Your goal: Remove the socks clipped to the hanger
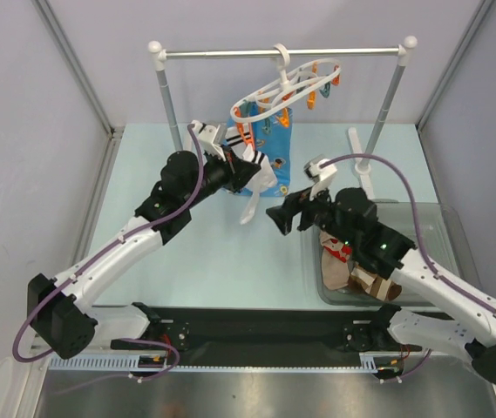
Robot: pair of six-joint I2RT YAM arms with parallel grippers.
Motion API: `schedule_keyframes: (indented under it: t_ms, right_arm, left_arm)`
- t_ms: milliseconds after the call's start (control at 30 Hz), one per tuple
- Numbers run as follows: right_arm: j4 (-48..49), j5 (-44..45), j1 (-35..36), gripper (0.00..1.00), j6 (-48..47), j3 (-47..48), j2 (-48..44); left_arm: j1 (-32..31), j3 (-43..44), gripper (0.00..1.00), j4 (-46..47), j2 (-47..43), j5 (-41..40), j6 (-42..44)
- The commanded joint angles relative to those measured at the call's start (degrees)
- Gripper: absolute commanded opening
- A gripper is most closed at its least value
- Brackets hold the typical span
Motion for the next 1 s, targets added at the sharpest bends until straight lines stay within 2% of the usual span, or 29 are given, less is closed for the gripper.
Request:
schedule_keyframes:
  t_ms: [0, 267, 467, 567, 600, 667, 700, 733, 800, 867, 900, 967]
  right_arm:
    - [6.06, 11.19, 6.52, 0.86, -6.52, -2.28, 1.44]
    - [22.40, 16.65, 10.15, 0.88, -7.41, -6.96, 6.53]
    - [28.91, 28.16, 11.21, 0.90, -10.22, -4.32, 14.36]
    - [32.34, 29.93, 11.21, 0.78, -12.59, -3.36, 17.35]
    - [33.04, 29.93, 11.21, 0.60, -12.60, -3.18, 17.88]
    - [33.66, 30.10, 11.29, 0.38, -12.69, -2.65, 18.93]
    - [33.75, 30.19, 11.21, 0.15, -14.25, -2.56, 19.20]
    - [33.49, 30.63, 11.21, 0.00, -14.44, -2.47, 19.29]
    - [33.13, 31.16, 11.21, 0.00, -14.44, -2.30, 19.55]
    - [32.69, 30.63, 11.21, 0.00, -14.62, -2.30, 19.29]
    - [32.43, 30.55, 11.21, 0.00, -14.53, -2.38, 19.20]
    - [31.82, 30.72, 11.21, 0.00, -14.62, -2.21, 19.20]
  left_arm:
    - [-1.35, -0.08, 0.01, -1.76, -1.22, 1.16, -5.68]
    - [-1.96, 0.80, 0.02, -2.29, -0.78, 1.34, -9.55]
    - [-2.14, -0.08, 0.02, -1.59, -0.78, 1.43, -11.66]
    - [-2.22, -0.26, 0.03, -1.50, -0.87, 1.52, -12.37]
    - [-2.14, -0.17, 0.03, -1.67, -0.95, 1.43, -12.54]
    - [-2.14, 0.44, 0.06, -2.89, -0.78, 1.17, -12.72]
    - [-2.14, 0.88, 0.07, -3.77, -0.52, 0.99, -12.72]
    - [-2.14, 1.41, 0.11, -4.57, -0.43, 0.90, -12.37]
    - [-2.22, 2.73, 0.18, -7.38, -0.34, 0.03, -11.67]
    - [-2.05, 4.22, 0.33, -10.35, -0.43, -2.42, -10.97]
    - [-2.05, 5.10, 0.44, -11.77, -0.43, -3.57, -10.70]
    - [-2.14, 7.99, 0.52, -14.76, -0.17, -6.29, -9.39]
